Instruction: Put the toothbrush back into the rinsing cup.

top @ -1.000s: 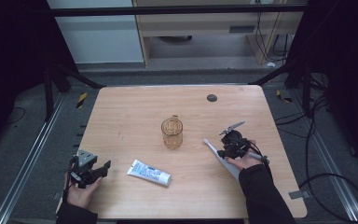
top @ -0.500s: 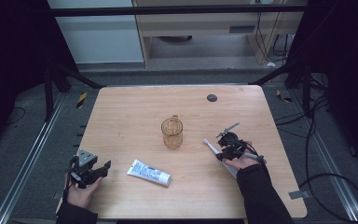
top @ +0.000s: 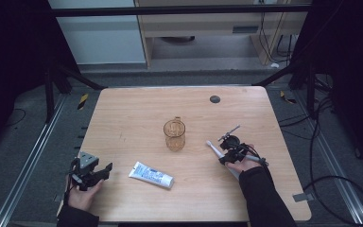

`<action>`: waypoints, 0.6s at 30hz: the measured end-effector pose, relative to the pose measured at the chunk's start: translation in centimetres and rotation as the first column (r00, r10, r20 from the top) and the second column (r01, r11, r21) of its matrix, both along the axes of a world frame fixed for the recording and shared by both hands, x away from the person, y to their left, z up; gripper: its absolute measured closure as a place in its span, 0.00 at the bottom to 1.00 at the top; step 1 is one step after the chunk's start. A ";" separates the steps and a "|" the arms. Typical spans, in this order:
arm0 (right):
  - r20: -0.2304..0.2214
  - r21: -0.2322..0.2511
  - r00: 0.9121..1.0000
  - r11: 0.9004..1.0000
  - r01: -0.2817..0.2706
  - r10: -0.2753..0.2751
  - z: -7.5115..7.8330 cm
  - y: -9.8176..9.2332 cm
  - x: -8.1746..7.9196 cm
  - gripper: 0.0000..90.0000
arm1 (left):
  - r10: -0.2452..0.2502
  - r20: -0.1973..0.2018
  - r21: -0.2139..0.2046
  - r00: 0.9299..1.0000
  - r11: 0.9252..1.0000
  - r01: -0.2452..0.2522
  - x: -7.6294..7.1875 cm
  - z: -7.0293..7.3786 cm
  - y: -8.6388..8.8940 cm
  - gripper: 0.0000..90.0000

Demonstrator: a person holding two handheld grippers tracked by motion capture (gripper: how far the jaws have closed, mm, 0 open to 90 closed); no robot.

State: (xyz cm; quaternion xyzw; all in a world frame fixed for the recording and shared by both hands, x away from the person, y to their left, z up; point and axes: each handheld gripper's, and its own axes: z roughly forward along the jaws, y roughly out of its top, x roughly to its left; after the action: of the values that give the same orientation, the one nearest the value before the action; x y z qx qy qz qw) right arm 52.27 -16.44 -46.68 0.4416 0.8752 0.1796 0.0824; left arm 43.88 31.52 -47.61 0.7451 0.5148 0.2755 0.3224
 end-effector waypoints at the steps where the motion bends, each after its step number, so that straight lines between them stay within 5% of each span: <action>1: 0.000 0.000 1.000 1.000 0.000 0.000 0.0 0.0 0.0 0.71 | 0.000 0.000 0.000 1.000 1.000 0.000 0.0 0.0 0.0 0.45; 18: -0.035 -0.017 0.999 0.999 0.028 -0.029 -0.3 0.2 0.3 0.75 | 0.000 -0.001 0.001 1.000 1.000 0.000 0.0 0.0 -0.1 0.45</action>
State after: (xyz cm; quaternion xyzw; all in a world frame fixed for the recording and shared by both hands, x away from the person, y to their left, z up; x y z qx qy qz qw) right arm 52.58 -16.28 -46.97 0.4563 0.8716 0.1635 0.0733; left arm 43.87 31.47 -47.62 0.7454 0.5149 0.2752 0.3216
